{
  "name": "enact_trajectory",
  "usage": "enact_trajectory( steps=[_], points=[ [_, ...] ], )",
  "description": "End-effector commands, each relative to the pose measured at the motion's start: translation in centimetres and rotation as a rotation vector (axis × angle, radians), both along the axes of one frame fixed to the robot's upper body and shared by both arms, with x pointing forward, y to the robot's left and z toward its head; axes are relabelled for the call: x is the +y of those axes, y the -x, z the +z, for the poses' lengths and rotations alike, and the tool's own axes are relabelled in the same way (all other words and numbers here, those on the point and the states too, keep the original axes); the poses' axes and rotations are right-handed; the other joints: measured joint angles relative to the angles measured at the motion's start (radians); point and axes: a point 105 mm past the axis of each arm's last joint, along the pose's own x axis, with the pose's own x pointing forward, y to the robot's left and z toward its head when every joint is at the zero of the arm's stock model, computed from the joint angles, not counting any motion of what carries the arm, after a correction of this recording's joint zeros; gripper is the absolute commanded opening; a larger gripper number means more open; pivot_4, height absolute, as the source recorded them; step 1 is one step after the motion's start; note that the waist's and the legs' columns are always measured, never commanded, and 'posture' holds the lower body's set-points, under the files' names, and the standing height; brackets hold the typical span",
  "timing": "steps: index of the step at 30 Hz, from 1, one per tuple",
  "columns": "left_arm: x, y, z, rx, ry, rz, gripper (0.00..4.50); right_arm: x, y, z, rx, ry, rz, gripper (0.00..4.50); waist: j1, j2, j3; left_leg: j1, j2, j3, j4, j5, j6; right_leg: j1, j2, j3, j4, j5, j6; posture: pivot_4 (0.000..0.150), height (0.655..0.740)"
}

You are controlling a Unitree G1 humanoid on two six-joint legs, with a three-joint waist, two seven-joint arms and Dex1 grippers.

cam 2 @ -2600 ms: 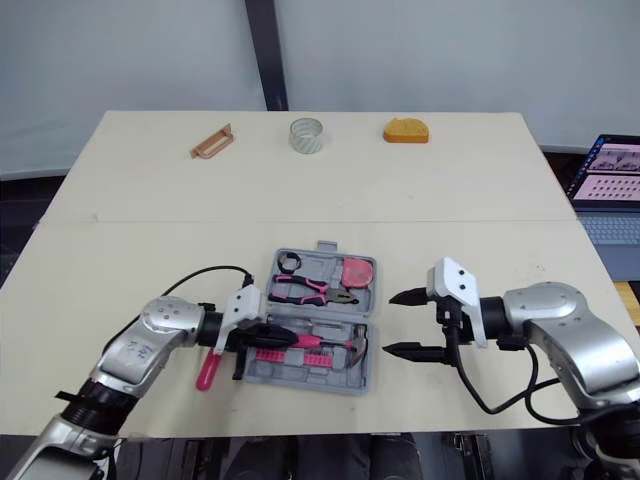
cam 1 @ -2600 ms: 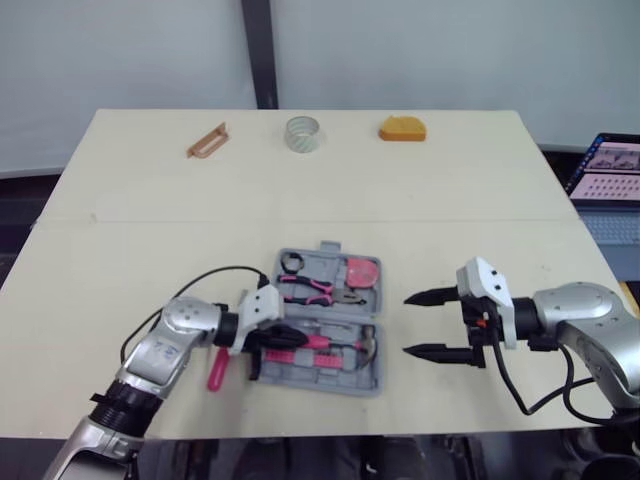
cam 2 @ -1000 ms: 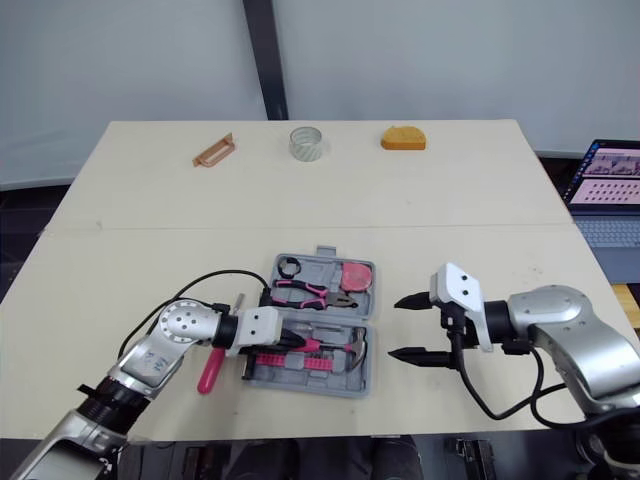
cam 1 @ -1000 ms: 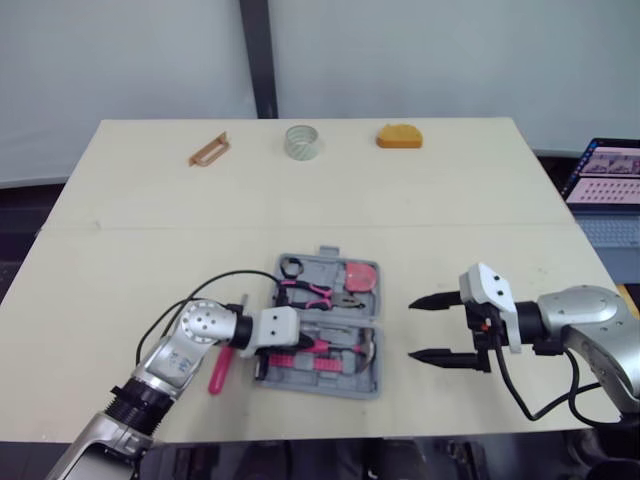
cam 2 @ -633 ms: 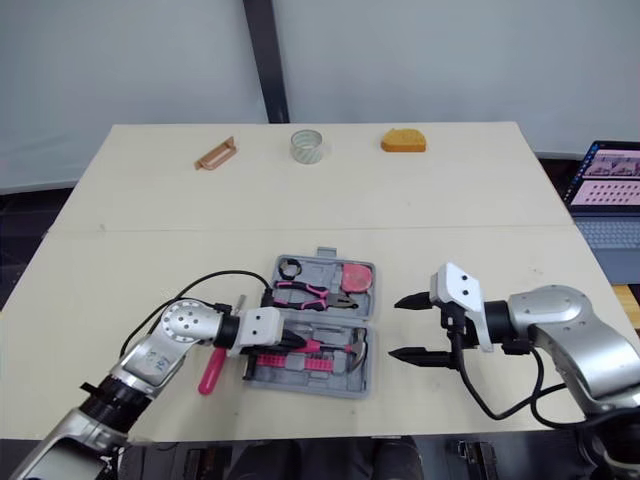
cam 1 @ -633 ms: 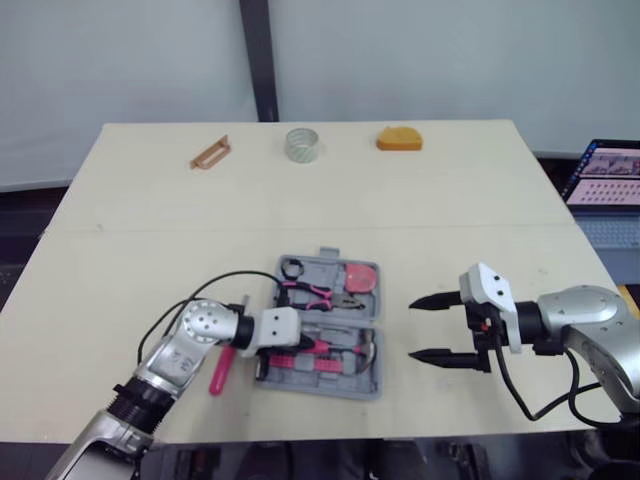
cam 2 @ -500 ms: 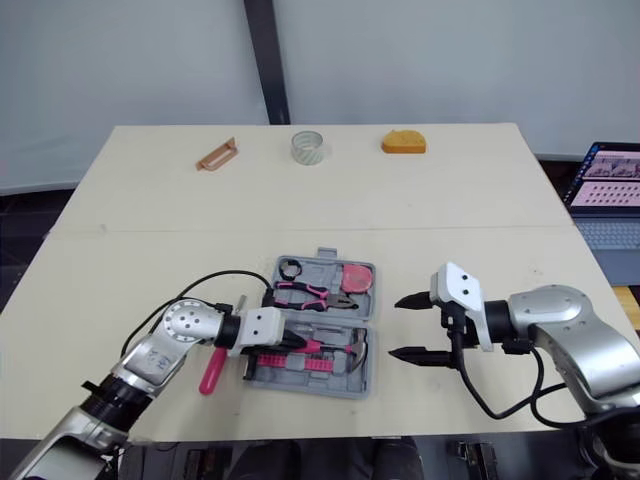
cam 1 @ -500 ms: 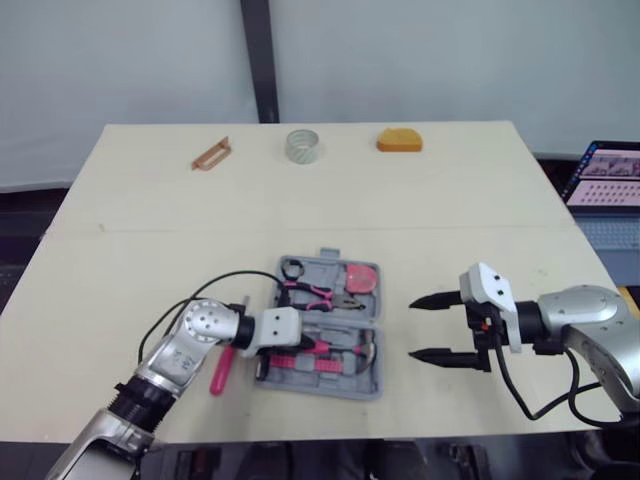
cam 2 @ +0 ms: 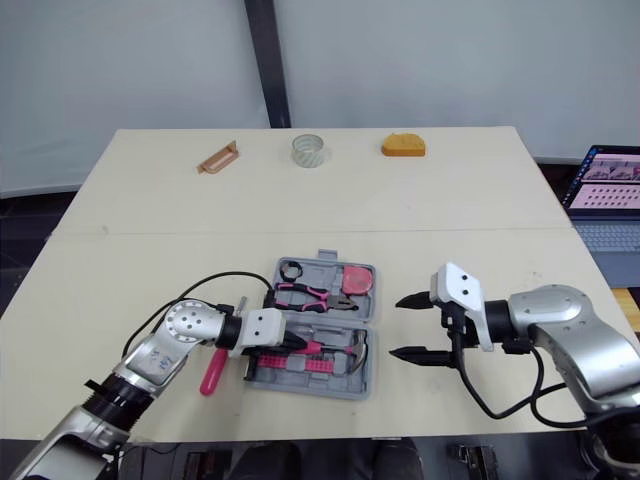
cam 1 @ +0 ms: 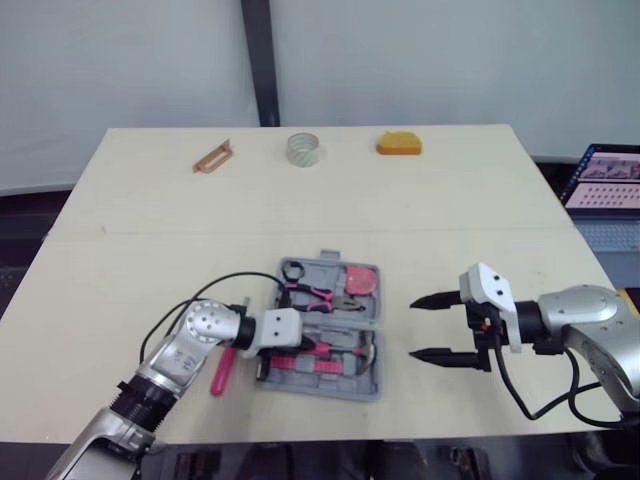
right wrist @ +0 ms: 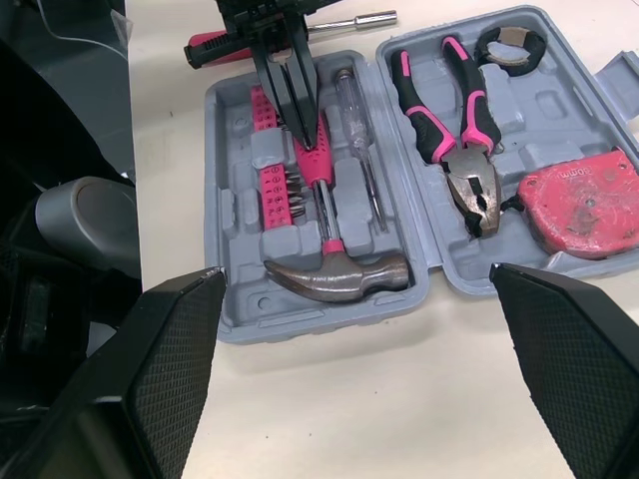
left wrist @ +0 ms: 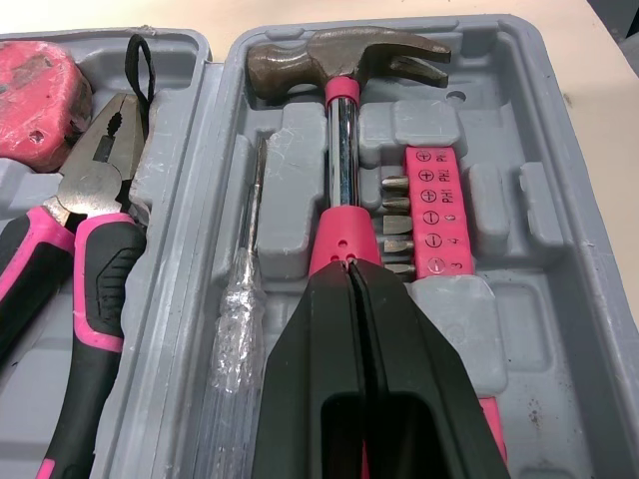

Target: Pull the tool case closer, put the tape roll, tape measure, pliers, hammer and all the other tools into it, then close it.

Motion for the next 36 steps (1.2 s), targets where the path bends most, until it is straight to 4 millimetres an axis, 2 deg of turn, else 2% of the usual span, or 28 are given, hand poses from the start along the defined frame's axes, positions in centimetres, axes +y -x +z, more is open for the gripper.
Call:
enact_trajectory(
  steps=[1, 7, 12, 15, 18, 19, 20, 23, 25, 27, 28, 29, 30, 32, 36],
  points=[
    [2.8, 2.8, -6.9, 0.208, -0.270, 0.037, 0.07, 0.0, -0.1, 1.0, -0.045, 0.002, 0.015, 4.50, 0.000, 0.000, -0.001, 0.000, 0.000, 0.000, 0.000, 0.000, 0.000, 0.000, 0.000, 0.000, 0.000, 0.000, 0.000, 0.150, 0.7400],
    [2.7, 2.9, -6.9, 0.214, -0.272, 0.040, 0.07, 0.0, -0.1, 1.0, -0.045, 0.003, 0.016, 4.50, 0.000, 0.005, -0.008, 0.002, 0.000, 0.000, 0.000, 0.000, 0.001, 0.004, 0.000, -0.001, -0.003, 0.000, 0.000, 0.150, 0.7400],
    [1.6, 2.5, -5.7, 0.211, -0.174, 0.054, 0.07, -0.2, -0.1, 1.0, -0.046, 0.001, 0.015, 4.50, 0.001, 0.006, -0.009, 0.003, 0.000, -0.001, 0.000, -0.001, 0.001, 0.005, 0.000, -0.001, -0.003, 0.000, 0.000, 0.150, 0.7400],
    [0.7, 2.1, -4.1, 0.241, -0.072, 0.076, 0.07, -0.2, -0.2, 1.1, -0.048, -0.010, 0.011, 4.50, 0.002, 0.006, -0.009, 0.002, 0.000, -0.001, 0.000, -0.001, 0.001, 0.005, 0.000, -0.001, -0.004, 0.000, 0.000, 0.150, 0.7400],
    [0.1, 1.5, -1.6, 0.277, 0.041, 0.115, 0.07, -0.5, -0.4, 1.1, -0.040, -0.021, 0.001, 4.50, -0.001, 0.006, -0.009, 0.001, 0.000, -0.001, 0.000, -0.001, 0.001, 0.005, 0.000, -0.002, -0.004, 0.000, 0.000, 0.150, 0.7400],
    [0.1, 1.4, -0.4, 0.289, 0.078, 0.123, 0.57, -0.7, -0.4, 1.1, -0.037, -0.028, -0.006, 4.50, -0.002, 0.006, -0.008, 0.000, 0.000, -0.001, 0.000, -0.001, 0.001, 0.004, 0.000, -0.002, -0.004, 0.000, 0.000, 0.150, 0.7400],
    [0.1, 1.4, 0.7, 0.303, 0.115, 0.130, 0.81, -0.8, -0.5, 1.2, -0.035, -0.035, -0.013, 4.50, -0.002, 0.005, -0.005, 0.000, 0.000, -0.001, 0.000, -0.001, 0.001, 0.003, 0.000, -0.002, -0.004, 0.000, 0.000, 0.150, 0.7400],
    [0.8, 1.4, 4.3, 0.323, 0.222, 0.155, 2.21, -1.3, -0.7, 1.5, -0.028, -0.062, -0.050, 4.50, -0.003, 0.001, 0.007, -0.003, 0.000, -0.001, 0.001, -0.001, 0.001, -0.002, 0.000, -0.001, -0.001, 0.000, 0.000, 0.150, 0.7400],
    [1.7, 1.4, 6.7, 0.320, 0.284, 0.186, 3.18, -1.9, -0.9, 1.5, -0.020, -0.071, -0.084, 4.50, -0.002, -0.001, 0.012, -0.006, 0.001, -0.001, 0.001, -0.001, 0.001, -0.005, 0.000, -0.001, 0.001, 0.000, 0.000, 0.150, 0.7400],
    [3.5, 1.1, 7.9, 0.300, 0.306, 0.250, 4.18, -2.7, -1.2, 1.1, -0.011, -0.069, -0.128, 4.50, -0.002, 0.000, 0.013, -0.007, 0.001, -0.001, 0.002, -0.001, 0.001, -0.005, 0.000, -0.001, 0.000, 0.000, 0.000, 0.150, 0.7400],
    [4.1, 1.0, 8.2, 0.291, 0.309, 0.274, 4.45, -3.0, -1.2, 0.9, -0.008, -0.067, -0.144, 4.50, -0.002, 0.000, 0.013, -0.007, 0.001, -0.001, 0.001, -0.001, 0.001, -0.005, 0.000, -0.001, 0.000, 0.000, 0.000, 0.150, 0.7400],
    [4.6, 0.9, 8.3, 0.286, 0.313, 0.296, 4.45, -3.3, -1.3, 0.7, -0.005, -0.066, -0.158, 4.50, -0.002, 0.000, 0.013, -0.007, 0.001, -0.001, 0.001, -0.001, 0.001, -0.005, 0.000, -0.001, -0.001, 0.000, 0.000, 0.150, 0.7400],
    [5.9, 0.7, 8.5, 0.272, 0.314, 0.346, 4.45, -3.8, -1.6, 0.5, -0.001, -0.072, -0.188, 4.50, -0.002, 0.000, 0.014, -0.007, 0.001, 0.000, 0.001, -0.001, 0.001, -0.005, 0.000, -0.001, -0.001, 0.000, 0.000, 0.150, 0.7400],
    [10.0, 0.4, 8.5, 0.236, 0.314, 0.501, 4.45, -5.2, -2.2, -0.1, 0.002, -0.091, -0.278, 4.50, -0.004, 0.000, 0.014, -0.007, 0.001, 0.000, 0.001, -0.001, 0.001, -0.006, 0.000, -0.001, -0.001, 0.000, 0.000, 0.150, 0.7400],
    [15.0, 0.7, 8.2, 0.174, 0.308, 0.705, 4.45, -7.5, -2.9, -0.9, -0.007, -0.116, -0.408, 4.50, -0.006, 0.001, 0.020, -0.006, 0.003, 0.002, 0.000, -0.001, 0.001, -0.008, 0.002, 0.000, 0.000, 0.000, 0.000, 0.150, 0.7400]
  ],
)
